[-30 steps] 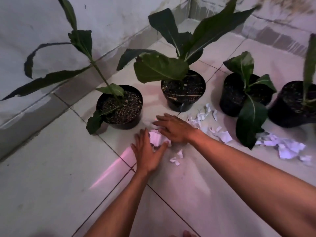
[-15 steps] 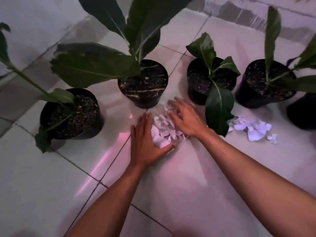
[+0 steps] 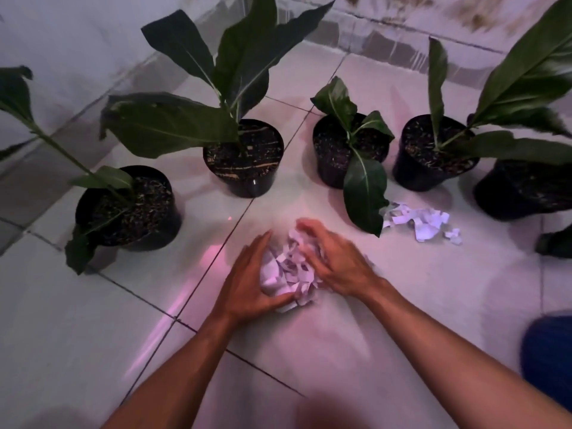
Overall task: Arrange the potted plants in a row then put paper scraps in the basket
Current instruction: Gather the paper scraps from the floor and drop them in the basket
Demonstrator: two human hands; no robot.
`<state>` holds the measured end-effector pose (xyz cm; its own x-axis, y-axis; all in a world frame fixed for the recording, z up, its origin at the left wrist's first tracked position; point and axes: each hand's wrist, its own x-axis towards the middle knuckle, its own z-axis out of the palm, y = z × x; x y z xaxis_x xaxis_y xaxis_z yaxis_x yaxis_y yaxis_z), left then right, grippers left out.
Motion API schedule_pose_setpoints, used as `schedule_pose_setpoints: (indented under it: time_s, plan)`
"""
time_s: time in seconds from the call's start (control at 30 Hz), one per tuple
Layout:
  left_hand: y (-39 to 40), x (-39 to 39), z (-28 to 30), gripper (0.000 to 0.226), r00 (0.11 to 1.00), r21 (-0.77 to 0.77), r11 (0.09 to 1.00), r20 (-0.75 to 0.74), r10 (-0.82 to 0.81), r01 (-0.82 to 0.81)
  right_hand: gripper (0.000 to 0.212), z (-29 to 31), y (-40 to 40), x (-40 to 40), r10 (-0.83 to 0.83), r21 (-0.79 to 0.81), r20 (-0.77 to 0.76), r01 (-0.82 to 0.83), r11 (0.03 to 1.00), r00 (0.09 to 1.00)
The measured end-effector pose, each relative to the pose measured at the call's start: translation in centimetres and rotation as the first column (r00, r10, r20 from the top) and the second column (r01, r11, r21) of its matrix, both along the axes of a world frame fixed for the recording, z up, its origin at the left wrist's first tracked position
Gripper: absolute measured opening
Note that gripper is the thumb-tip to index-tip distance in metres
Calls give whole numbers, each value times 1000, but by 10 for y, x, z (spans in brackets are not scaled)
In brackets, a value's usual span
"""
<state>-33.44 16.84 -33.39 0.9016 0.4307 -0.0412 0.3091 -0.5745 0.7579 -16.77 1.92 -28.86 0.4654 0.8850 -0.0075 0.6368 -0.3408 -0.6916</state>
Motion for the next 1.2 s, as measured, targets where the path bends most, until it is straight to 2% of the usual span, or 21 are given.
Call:
schedule_pose_setpoints:
  time_s: [0.07, 0.13, 0.17, 0.2, 0.23, 0.27, 0.33, 0.4, 0.43, 0.6, 0.7, 0.9, 0.97, 1.03, 1.1, 1.2]
  plan:
    - [7, -15, 3, 125, 1000, 22, 1000, 8, -19, 19, 38, 8, -17, 17, -174, 190, 80, 156, 969, 982]
    - [13, -27, 2, 127, 999, 60, 997, 3, -39, 38, 22, 15, -38, 47, -451, 361, 178, 368, 857, 875]
    - [13, -33, 0, 127, 999, 78, 996, -1, -43, 43, 22, 14, -51, 66, -580, 379, 198, 484, 789, 790]
    - [14, -36, -1, 126, 999, 96, 995, -3, -33, 33, 29, 13, -61, 90, -678, 330, 199, 603, 726, 708]
    - [14, -37, -2, 125, 1000, 116, 993, -8, -18, 19, 40, 7, -70, 116, -727, 207, 203, 697, 687, 656]
    - [13, -39, -3, 124, 1000, 135, 991, -21, -9, 12, 51, 0, -79, 134, -725, 31, 199, 735, 678, 660]
    - [6, -38, -6, 123, 999, 161, 987, -43, -1, 8, 60, -21, -97, 156, -602, -276, 149, 618, 736, 784]
    - [-1, -34, -9, 122, 997, 164, 986, -70, 18, -7, 57, -33, -106, 157, -437, -414, 106, 439, 797, 893]
    - [-6, -31, -10, 120, 997, 165, 986, -77, 28, -15, 59, -34, -108, 150, -369, -431, 88, 369, 823, 925]
    - [-22, -9, -13, 110, 991, 203, 975, -75, 112, -95, 112, -31, -111, 91, -117, -327, 57, 129, 936, 992]
    - [-26, 4, -16, 109, 989, 241, 965, -74, 127, -106, 123, -37, -104, 56, -35, -271, 102, 62, 961, 994]
    - [-33, 34, -15, 101, 993, 278, 960, -94, 74, -46, 148, -49, -63, 6, -19, -155, 32, 24, 988, 999]
    - [-39, 46, -18, 95, 995, 287, 958, -101, 26, 4, 143, -56, -50, -9, -39, -89, 74, 45, 995, 996]
    - [-45, 58, -21, 84, 998, 240, 971, -63, 5, 11, 122, -59, -39, -20, -135, 30, 95, 133, 991, 986]
    - [-51, 63, -20, 74, 1000, 140, 990, -8, -1, 2, 106, -58, -33, -26, -264, 94, -12, 264, 960, 964]
    - [-66, 66, -11, 60, 995, -112, 993, 85, 44, -34, 92, -55, -25, -32, -370, 130, -284, 418, 899, 885]
